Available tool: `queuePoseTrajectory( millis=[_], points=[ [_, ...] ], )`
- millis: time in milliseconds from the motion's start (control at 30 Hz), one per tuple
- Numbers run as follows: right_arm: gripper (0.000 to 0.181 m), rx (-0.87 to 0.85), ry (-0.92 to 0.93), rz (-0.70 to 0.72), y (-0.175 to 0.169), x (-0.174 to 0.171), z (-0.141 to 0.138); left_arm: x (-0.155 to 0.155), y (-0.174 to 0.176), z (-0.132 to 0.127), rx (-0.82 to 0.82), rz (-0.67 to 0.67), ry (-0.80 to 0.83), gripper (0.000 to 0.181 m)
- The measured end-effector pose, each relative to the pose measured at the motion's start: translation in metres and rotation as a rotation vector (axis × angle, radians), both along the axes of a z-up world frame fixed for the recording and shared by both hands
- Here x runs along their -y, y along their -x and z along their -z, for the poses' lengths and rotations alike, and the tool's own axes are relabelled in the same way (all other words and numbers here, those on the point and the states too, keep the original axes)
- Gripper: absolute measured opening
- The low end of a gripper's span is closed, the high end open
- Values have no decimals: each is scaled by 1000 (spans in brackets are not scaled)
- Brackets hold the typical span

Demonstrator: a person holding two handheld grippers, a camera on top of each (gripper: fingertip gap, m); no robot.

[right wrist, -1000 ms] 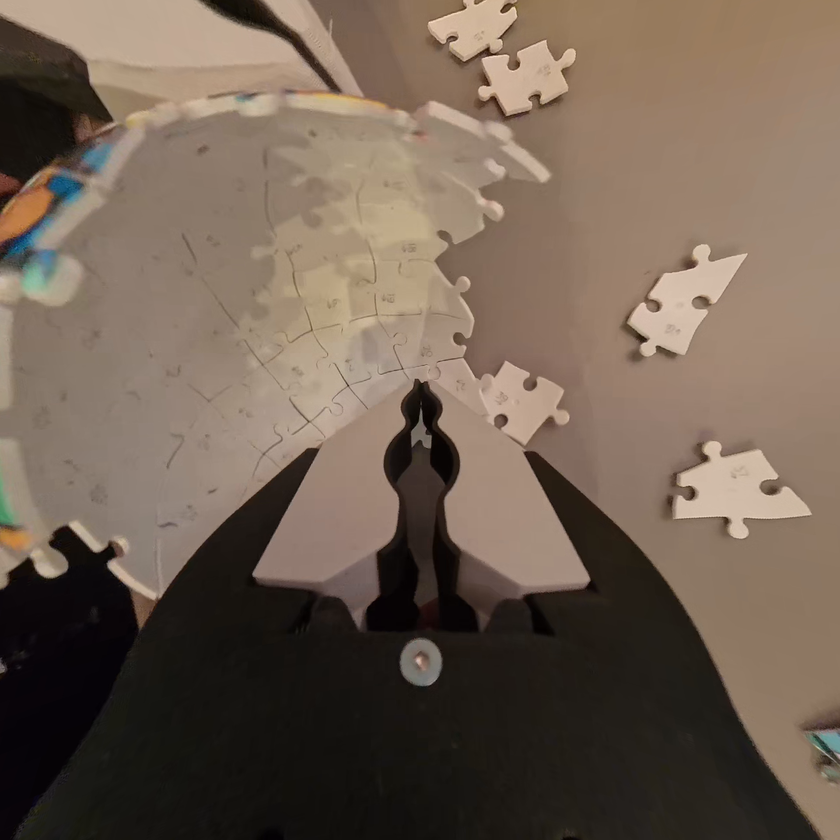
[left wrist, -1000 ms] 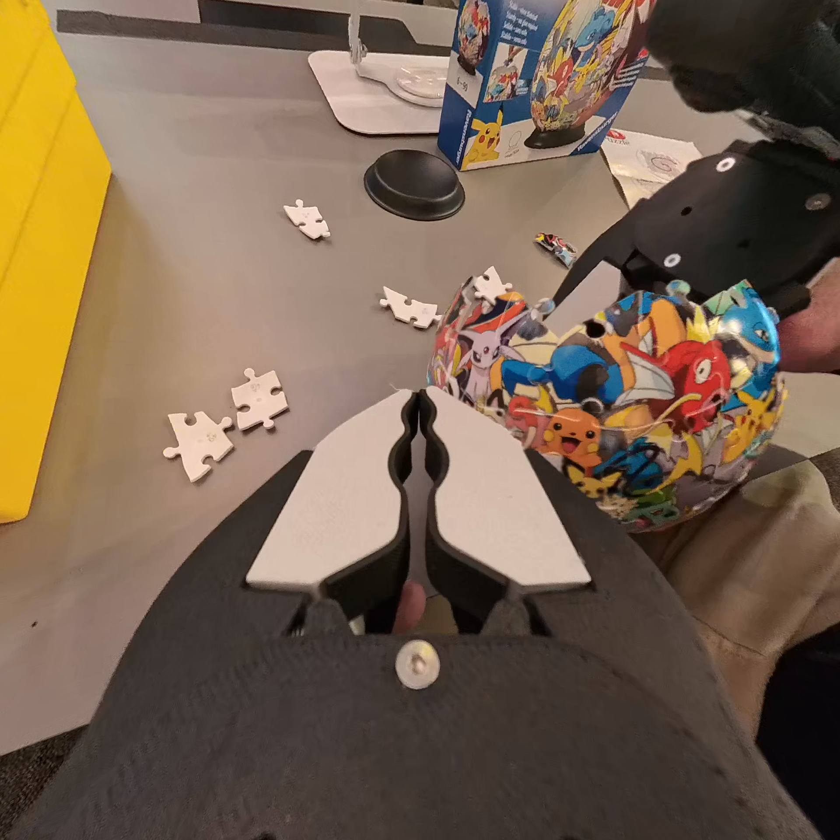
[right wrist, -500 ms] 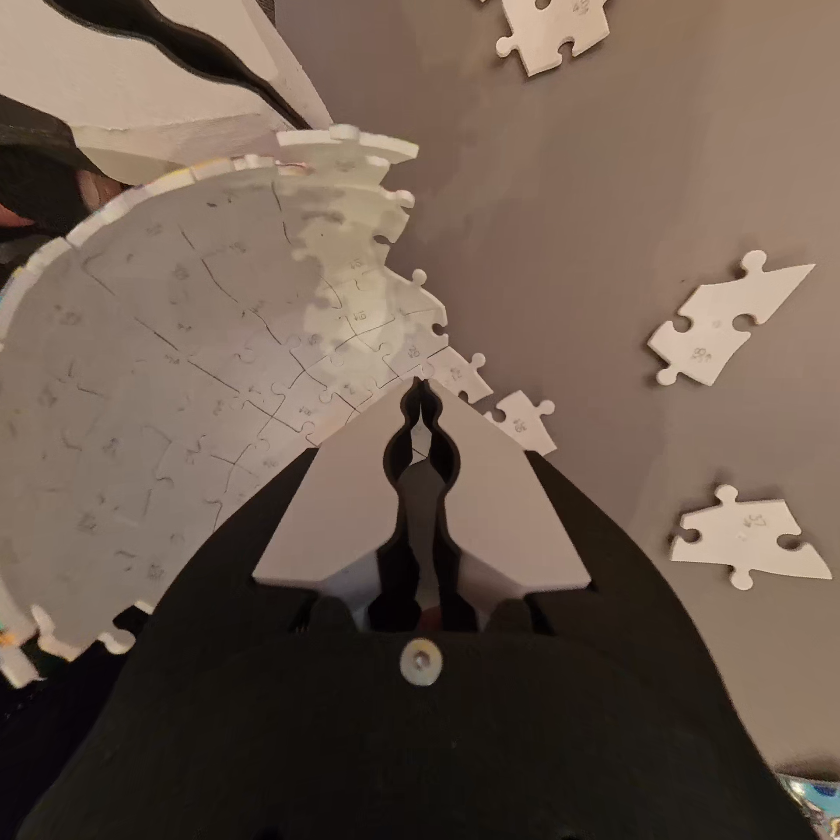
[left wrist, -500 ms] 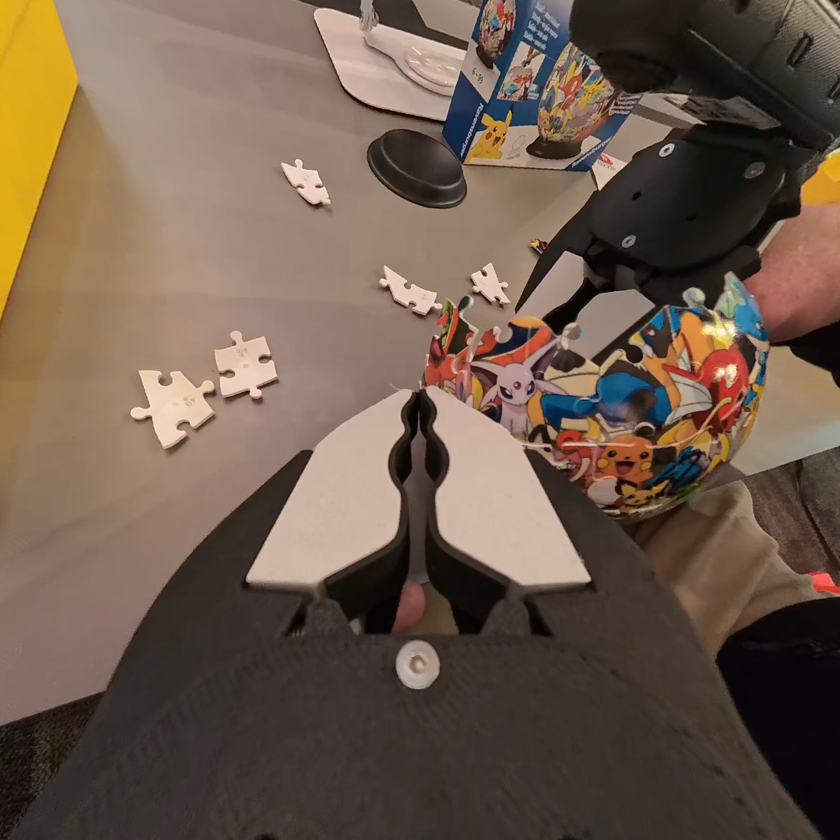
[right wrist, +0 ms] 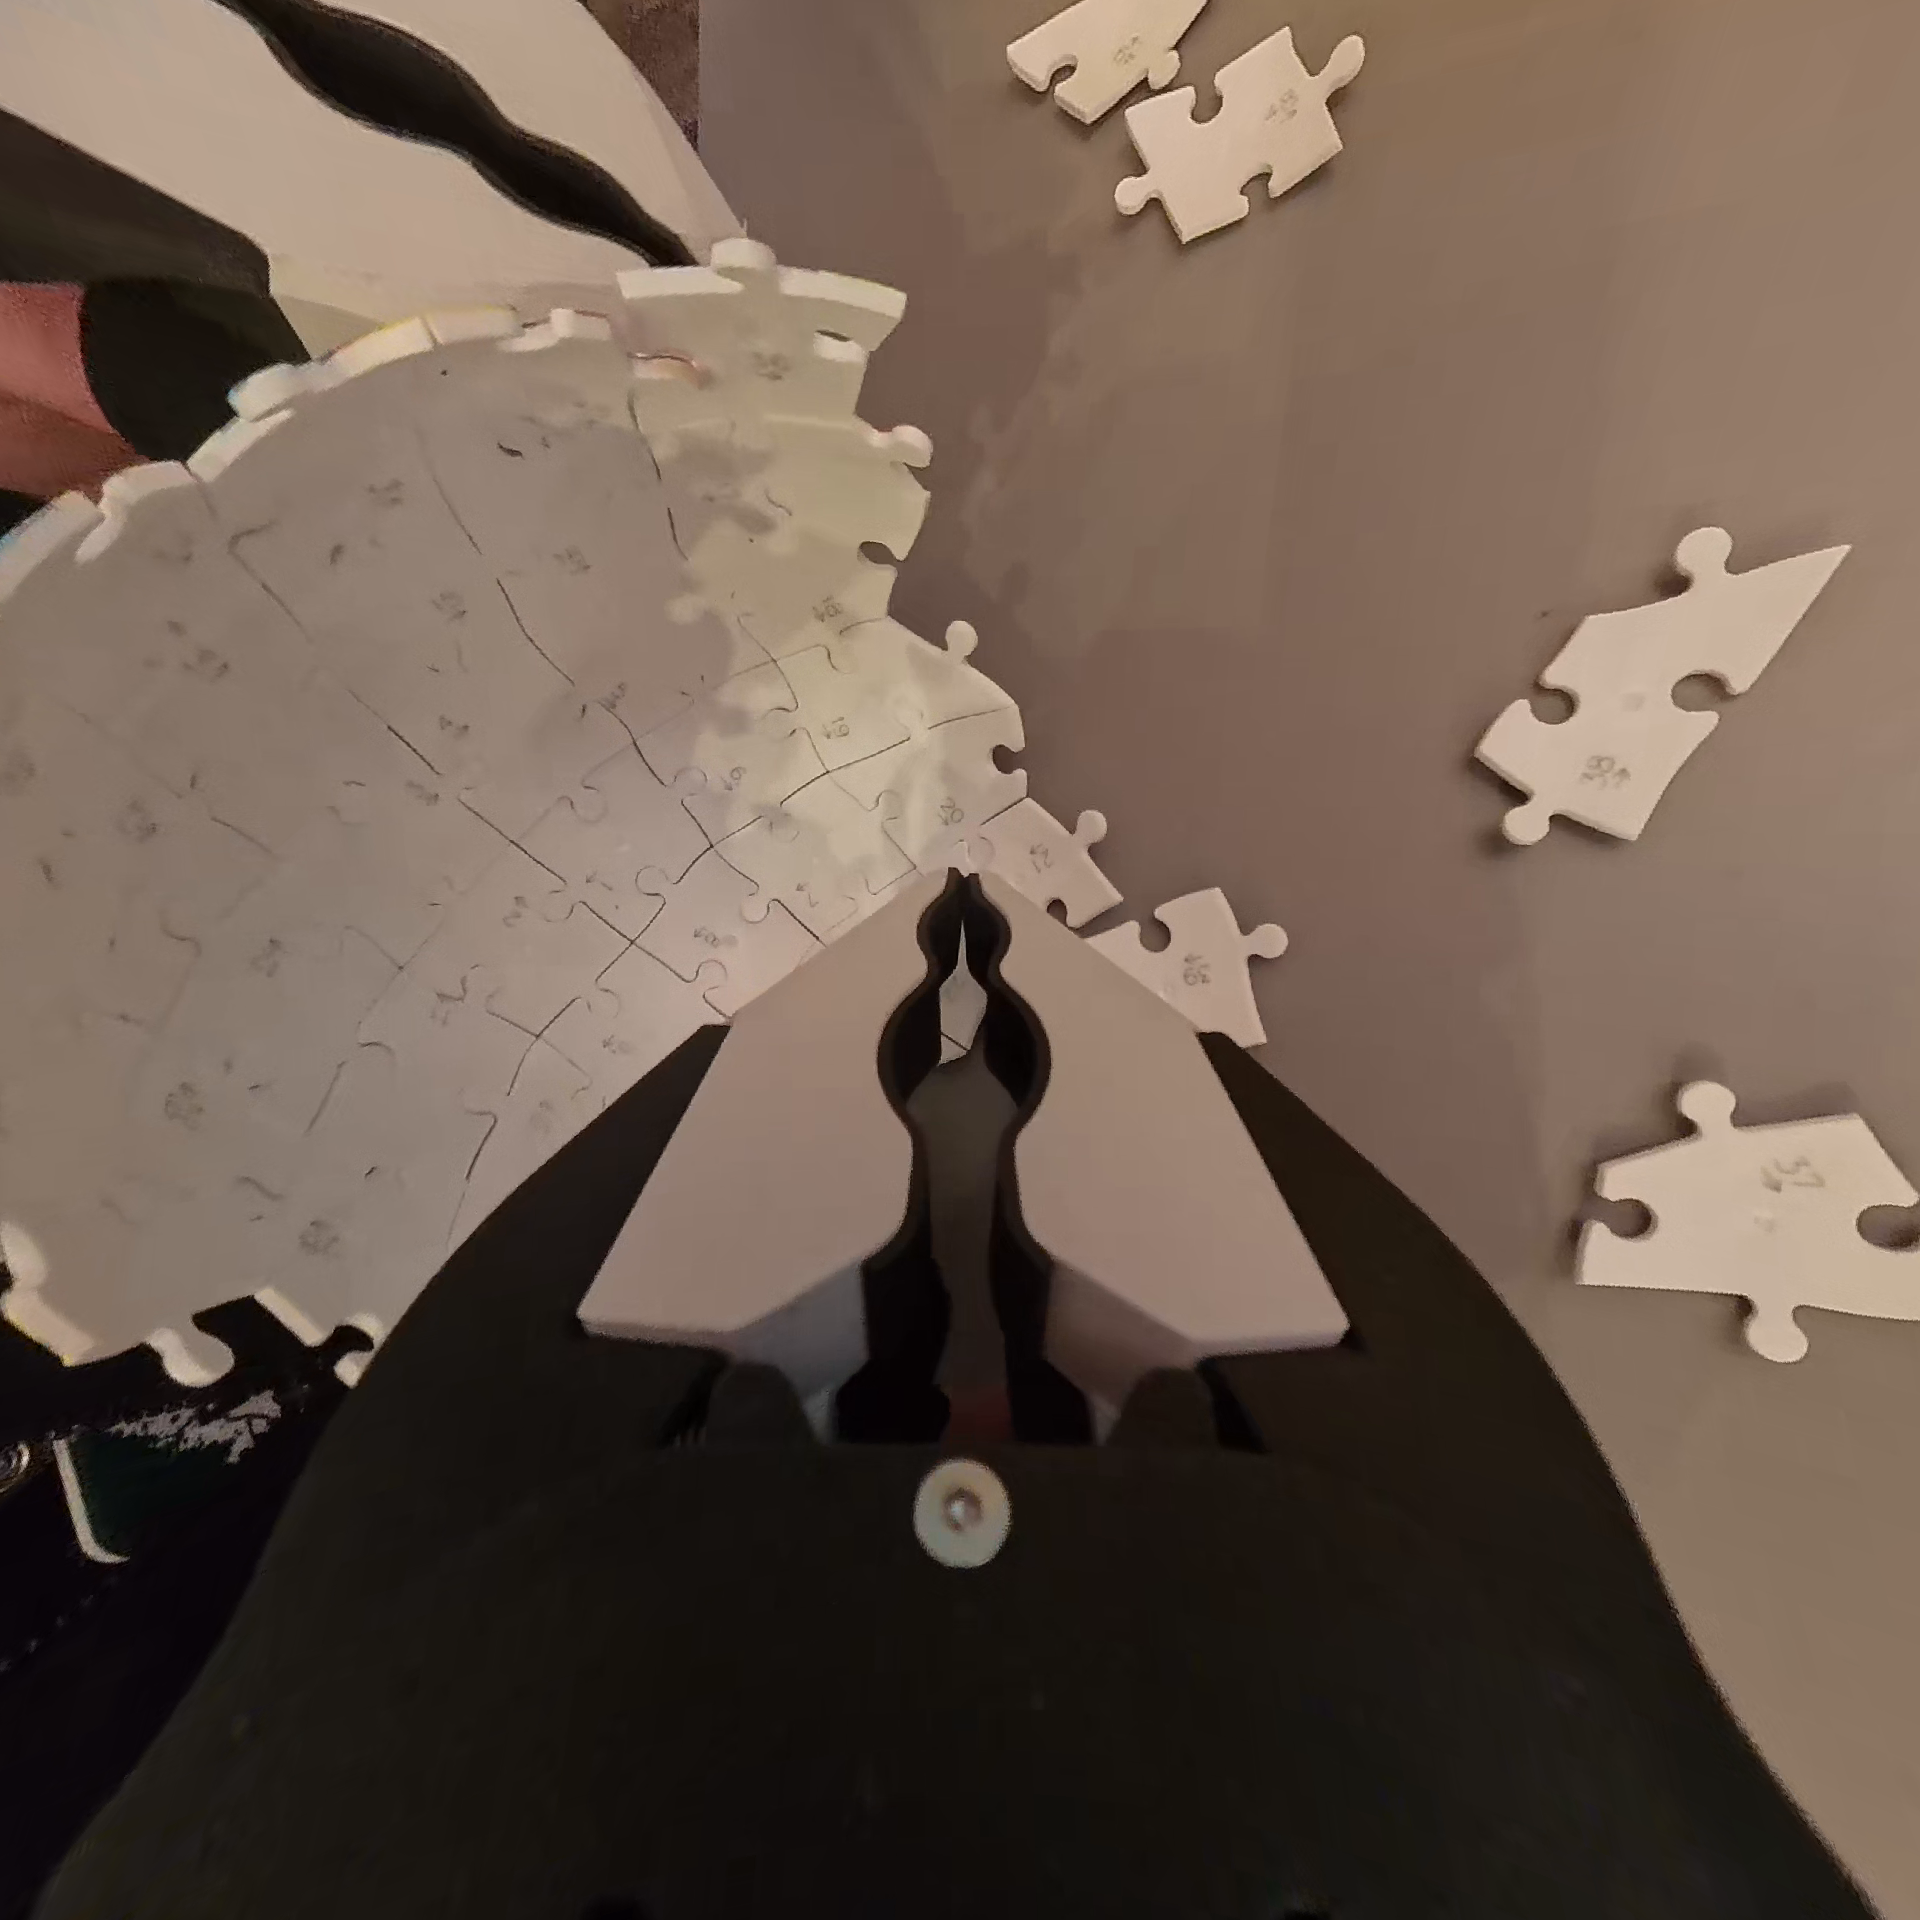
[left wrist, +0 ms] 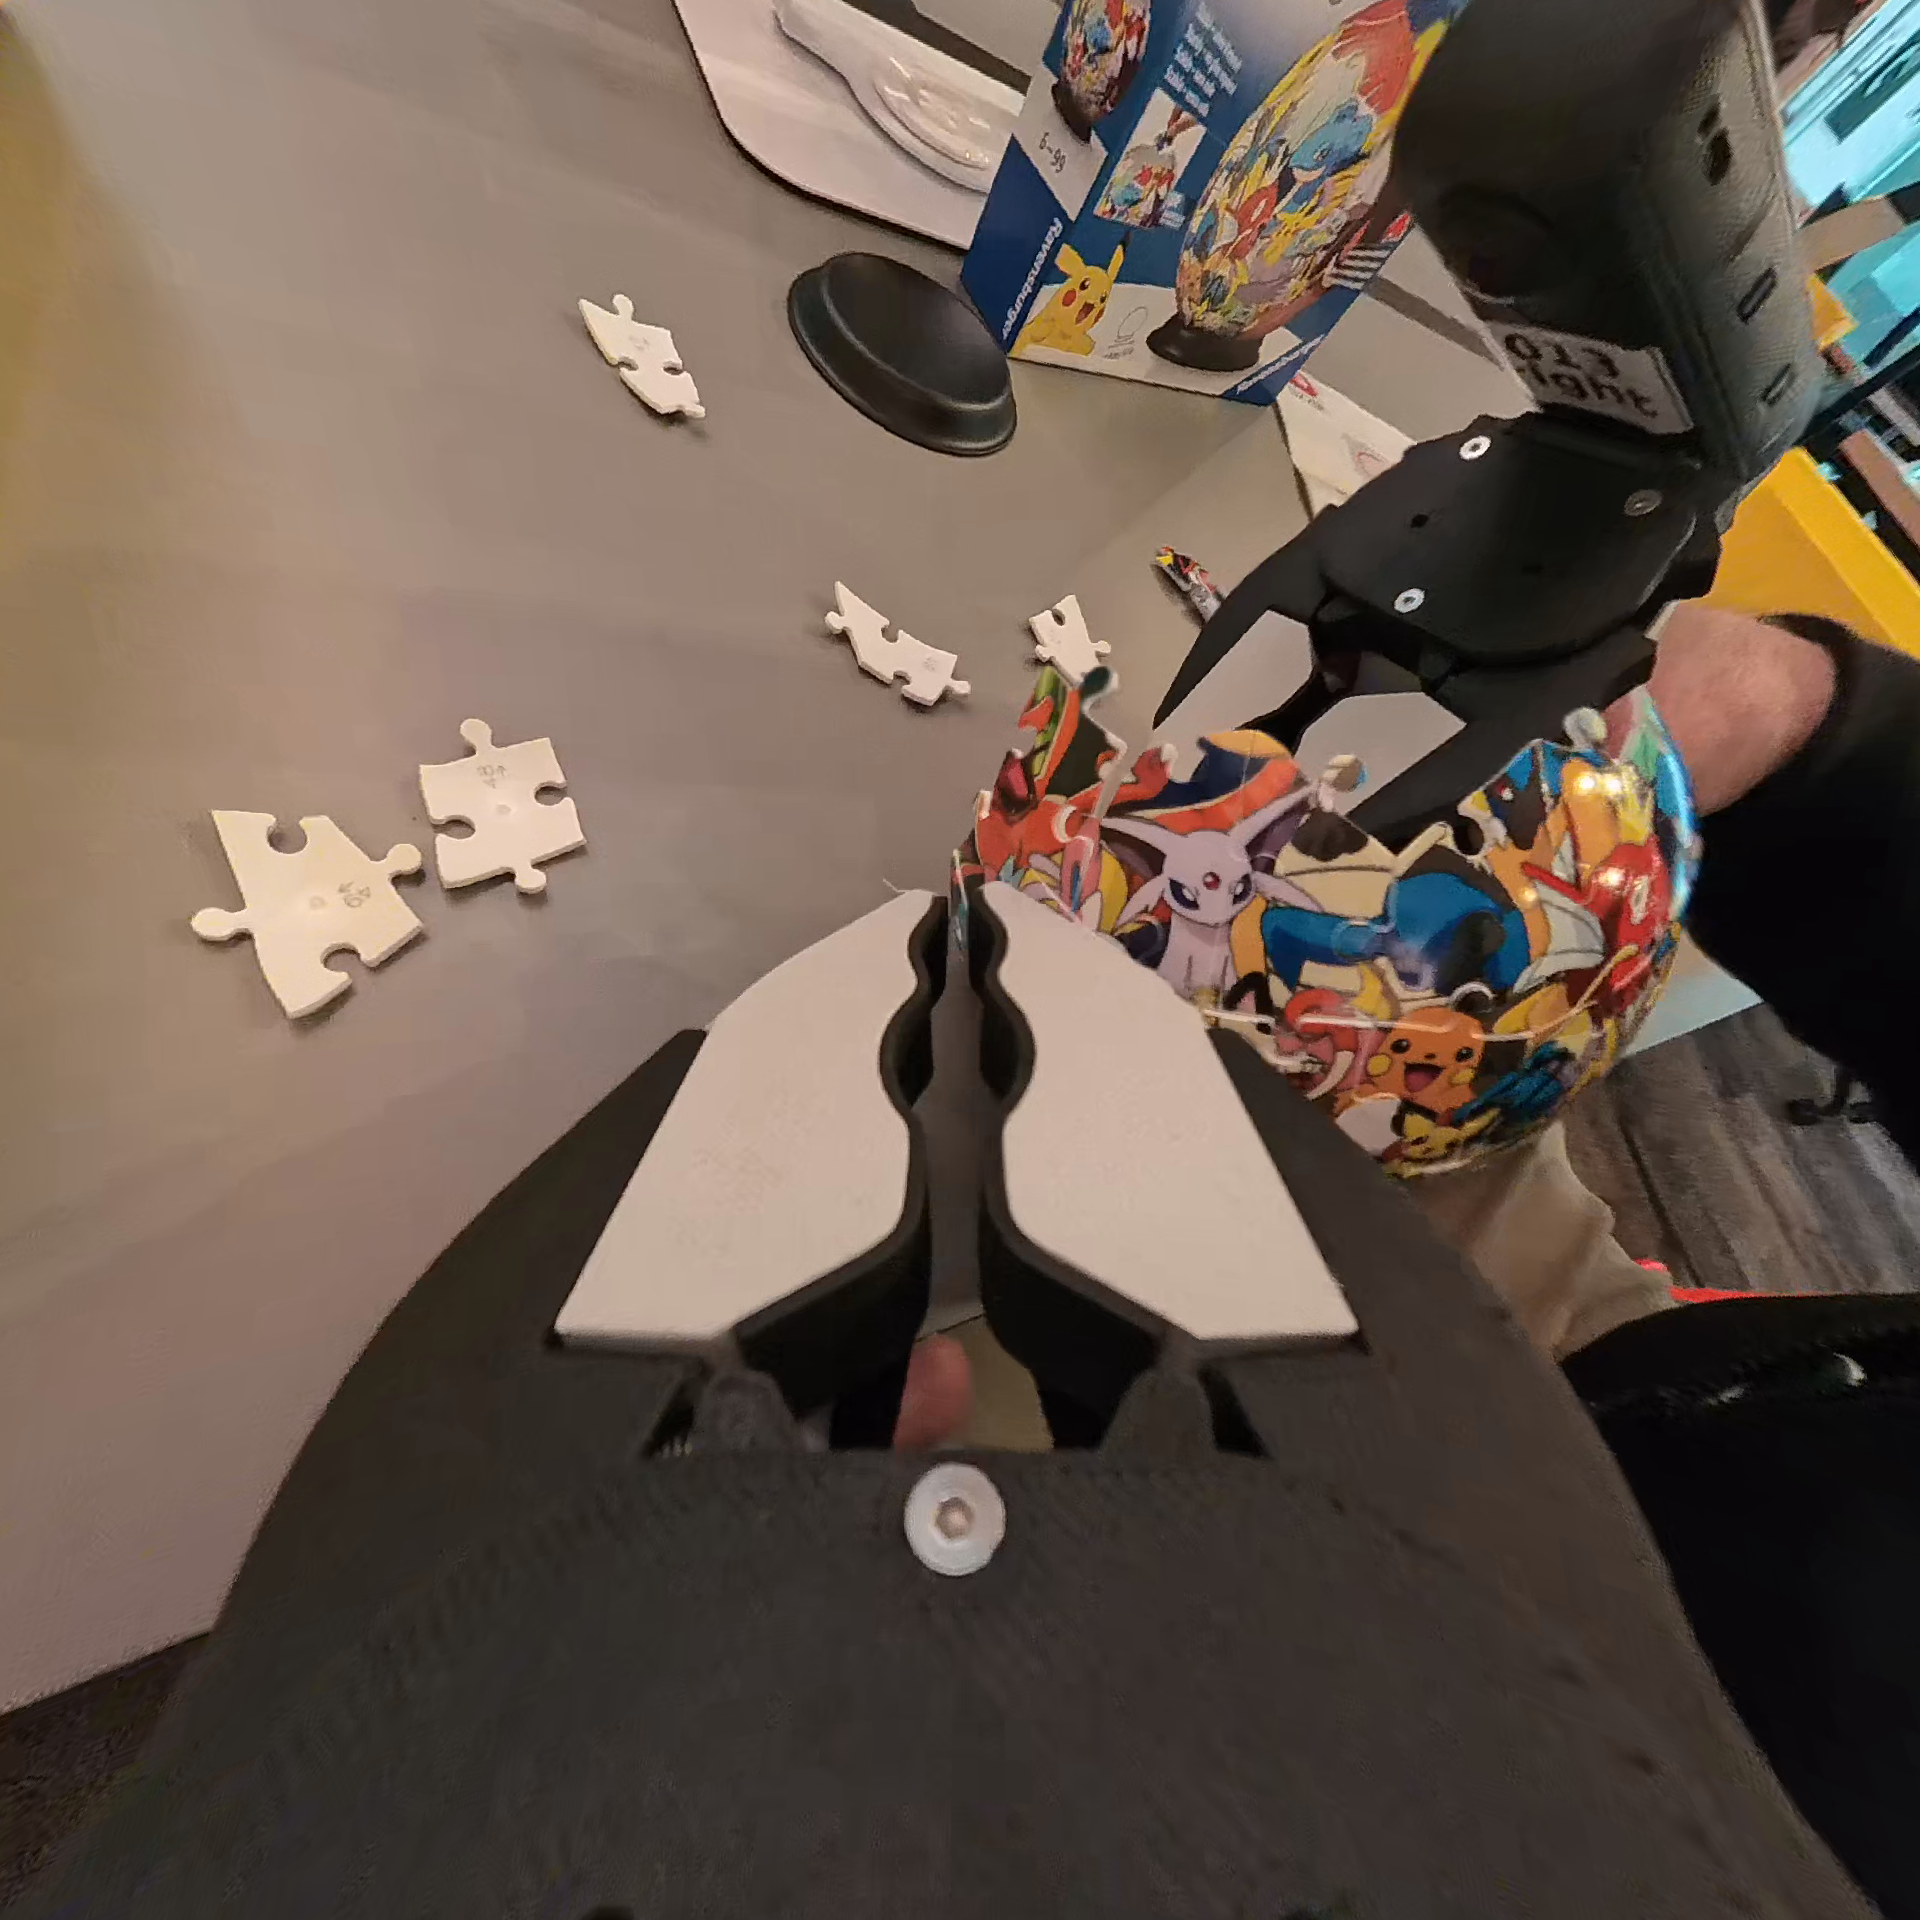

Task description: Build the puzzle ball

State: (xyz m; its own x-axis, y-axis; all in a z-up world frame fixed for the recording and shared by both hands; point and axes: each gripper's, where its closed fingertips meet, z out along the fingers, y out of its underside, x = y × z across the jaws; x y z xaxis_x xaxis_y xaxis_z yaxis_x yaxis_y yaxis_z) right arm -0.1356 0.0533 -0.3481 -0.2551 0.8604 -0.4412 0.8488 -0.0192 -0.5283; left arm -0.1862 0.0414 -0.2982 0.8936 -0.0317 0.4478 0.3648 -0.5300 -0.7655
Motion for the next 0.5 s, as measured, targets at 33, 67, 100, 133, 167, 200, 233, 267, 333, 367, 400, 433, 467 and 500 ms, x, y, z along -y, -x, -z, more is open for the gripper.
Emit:
queuePoseTrajectory(
  millis=[33,67,100,133,167,200,233,267,333,367,400,433,467,500],
  points=[
    [0,-5,-4,-2,0,0,0,-1,0,-1,22,3,-6,5],
    [0,-7,-6,-3,0,0,0,-1,-1,-3,44,7,-10,5],
    [0,-9,-9,-5,0,0,0,-2,-1,-4,59,11,-11,6],
    [0,-11,-10,-7,-1,-1,0,-2,1,-5,65,15,-13,7],
    [0,-11,-9,-7,-1,-1,0,-3,2,-6,68,16,-16,8],
    [0,-14,-9,-7,-1,-1,0,-4,3,-8,76,18,-21,8],
    [0,-16,-10,-9,-1,-1,0,-5,3,-10,89,23,-24,8],
    [0,-18,-14,-10,-1,-2,0,-6,3,-11,99,30,-27,8],
    [0,-16,-9,-9,-2,-2,-1,-8,3,-13,105,39,-31,9],
    [0,-16,-5,-11,-3,-2,-2,-8,3,-14,106,41,-33,9],
    [0,-18,-2,-12,-3,-2,-3,-9,3,-15,109,42,-36,9],
    [0,-20,1,-8,-2,-2,-3,-9,3,-15,113,42,-39,9],
    [0,-19,2,-5,-2,-2,-3,-9,3,-16,119,44,-40,9],
    [0,-17,-4,-5,-2,-2,-3,-8,2,-16,124,47,-40,9]
  ],
)
